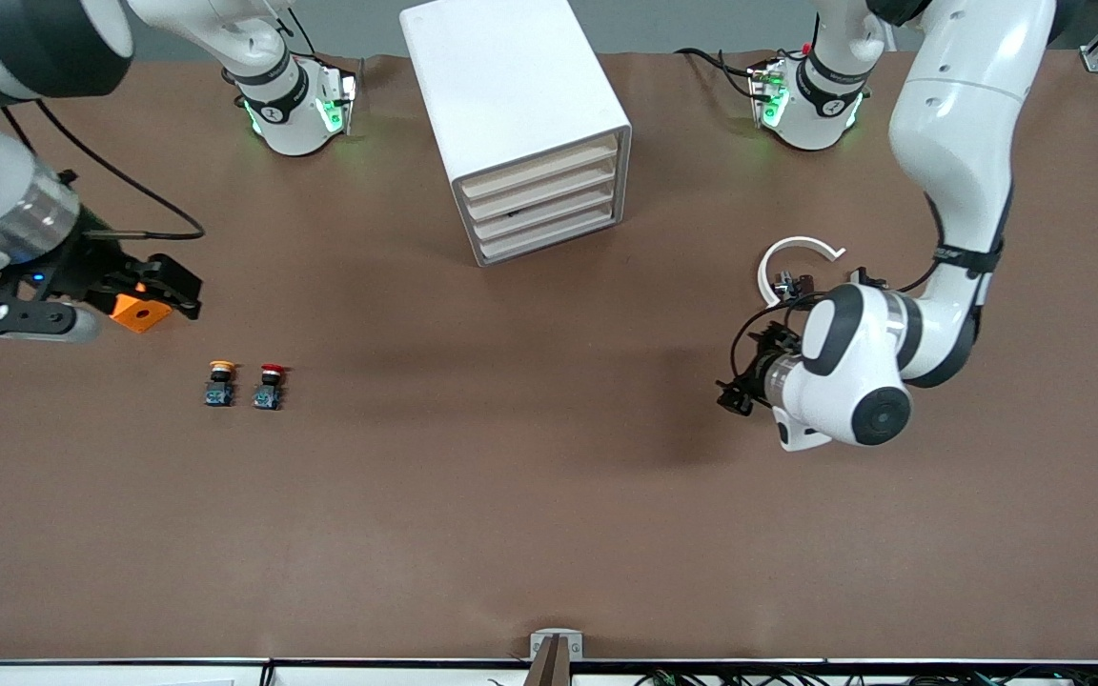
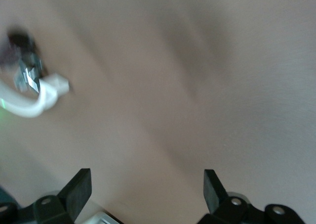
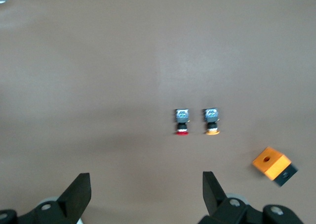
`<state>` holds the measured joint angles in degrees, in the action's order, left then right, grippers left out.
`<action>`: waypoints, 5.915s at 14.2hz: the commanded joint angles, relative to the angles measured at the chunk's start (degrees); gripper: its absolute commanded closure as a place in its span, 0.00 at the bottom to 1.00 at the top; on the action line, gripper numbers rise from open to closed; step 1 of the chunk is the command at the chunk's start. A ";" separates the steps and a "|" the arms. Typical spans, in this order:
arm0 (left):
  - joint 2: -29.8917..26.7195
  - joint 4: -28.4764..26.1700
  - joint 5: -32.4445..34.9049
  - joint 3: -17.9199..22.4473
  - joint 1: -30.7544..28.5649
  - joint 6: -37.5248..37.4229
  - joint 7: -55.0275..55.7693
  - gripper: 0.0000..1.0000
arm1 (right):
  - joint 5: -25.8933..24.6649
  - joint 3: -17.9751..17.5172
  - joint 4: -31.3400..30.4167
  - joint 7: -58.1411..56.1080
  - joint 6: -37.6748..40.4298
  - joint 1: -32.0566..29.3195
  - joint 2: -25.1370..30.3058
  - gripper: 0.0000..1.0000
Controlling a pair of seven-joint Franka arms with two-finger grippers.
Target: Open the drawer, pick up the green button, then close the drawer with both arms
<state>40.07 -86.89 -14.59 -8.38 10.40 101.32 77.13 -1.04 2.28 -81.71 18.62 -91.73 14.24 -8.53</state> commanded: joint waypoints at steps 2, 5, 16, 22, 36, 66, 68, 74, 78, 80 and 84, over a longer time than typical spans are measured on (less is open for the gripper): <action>2.20 0.67 -5.52 0.12 4.70 -3.91 19.07 0.00 | -0.54 0.27 0.41 13.08 0.68 6.49 -0.08 0.00; 4.49 0.84 -13.85 0.12 7.97 -11.04 27.53 0.00 | -0.28 0.18 0.06 22.75 0.68 10.36 -0.26 0.00; 13.63 0.93 -35.95 0.20 20.80 -13.08 48.02 0.22 | 0.08 0.26 0.59 44.83 -2.66 21.62 -6.49 0.00; 14.16 0.84 -37.44 0.12 22.91 -14.84 50.05 0.41 | 6.92 0.35 0.68 46.07 -6.70 20.92 -7.55 0.00; 14.07 4.70 -40.44 3.18 19.49 -14.84 45.31 1.00 | 6.58 0.35 0.06 58.19 -14.95 27.51 -16.77 0.00; 8.63 16.40 -20.16 18.83 9.73 -17.64 16.94 0.00 | 6.76 0.35 -5.39 68.13 -28.59 36.12 -28.46 0.00; 6.27 16.40 -11.30 19.62 9.99 -18.26 13.32 0.00 | 6.84 0.27 -5.47 66.56 -29.55 36.47 -28.47 0.00; -1.11 16.05 4.72 19.02 12.63 -17.30 6.67 0.00 | 6.84 0.27 -5.39 64.62 -29.73 37.00 -28.82 0.35; -2.89 15.87 8.26 17.43 12.02 -17.12 -9.49 0.00 | 6.84 0.27 -5.39 64.53 -30.87 37.18 -29.17 0.61; -3.68 15.87 8.17 17.43 11.67 -15.55 -21.25 0.00 | 6.76 0.27 -5.39 64.44 -30.88 37.44 -29.17 0.76; -6.76 12.01 7.91 15.60 12.10 -9.59 -36.43 0.00 | 6.58 0.61 -1.80 62.07 -26.16 36.48 -28.21 0.85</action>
<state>36.26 -70.48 -7.60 9.19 22.44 87.99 44.21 5.59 2.29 -86.78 82.37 -121.85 51.00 -36.90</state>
